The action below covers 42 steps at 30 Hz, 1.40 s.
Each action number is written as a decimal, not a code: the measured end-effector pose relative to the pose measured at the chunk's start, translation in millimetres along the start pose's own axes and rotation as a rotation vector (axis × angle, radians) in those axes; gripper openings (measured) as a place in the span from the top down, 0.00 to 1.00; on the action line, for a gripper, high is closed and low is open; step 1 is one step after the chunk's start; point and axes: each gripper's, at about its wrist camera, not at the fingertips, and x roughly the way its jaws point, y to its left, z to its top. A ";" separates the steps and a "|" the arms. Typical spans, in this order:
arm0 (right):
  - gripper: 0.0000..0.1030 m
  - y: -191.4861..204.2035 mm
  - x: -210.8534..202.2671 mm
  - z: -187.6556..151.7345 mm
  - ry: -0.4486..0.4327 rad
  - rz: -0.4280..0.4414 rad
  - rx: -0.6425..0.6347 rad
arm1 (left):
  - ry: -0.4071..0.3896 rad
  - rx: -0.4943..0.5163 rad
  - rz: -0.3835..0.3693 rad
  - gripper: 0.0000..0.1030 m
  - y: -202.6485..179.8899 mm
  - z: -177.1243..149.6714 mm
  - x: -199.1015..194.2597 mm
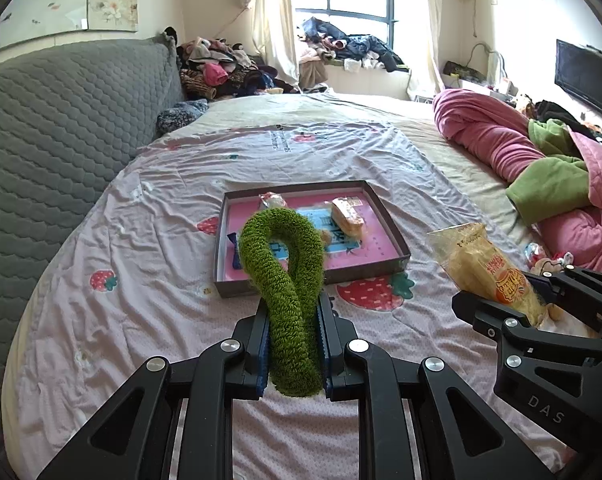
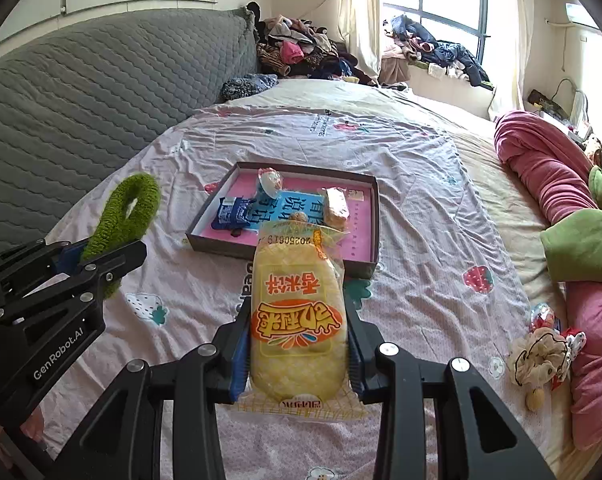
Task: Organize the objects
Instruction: 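Lift and carry the green ring and yellow cake pack with both tools over the tray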
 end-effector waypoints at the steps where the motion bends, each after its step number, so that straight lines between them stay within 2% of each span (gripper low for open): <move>1: 0.62 -0.5 -0.3 1.3 -0.002 0.000 0.000 | -0.001 -0.002 0.000 0.81 0.9 1.5 0.9; 19: 0.62 -9.0 22.7 45.6 -0.038 0.013 -0.016 | -0.027 -0.007 0.016 0.81 10.6 45.8 38.4; 30: 0.62 -17.0 50.3 70.4 -0.076 0.026 -0.013 | -0.042 -0.015 0.009 0.81 14.4 70.5 78.5; 42: 0.62 -28.5 80.7 82.8 -0.094 0.022 0.004 | -0.047 -0.004 0.003 0.81 6.6 87.2 120.8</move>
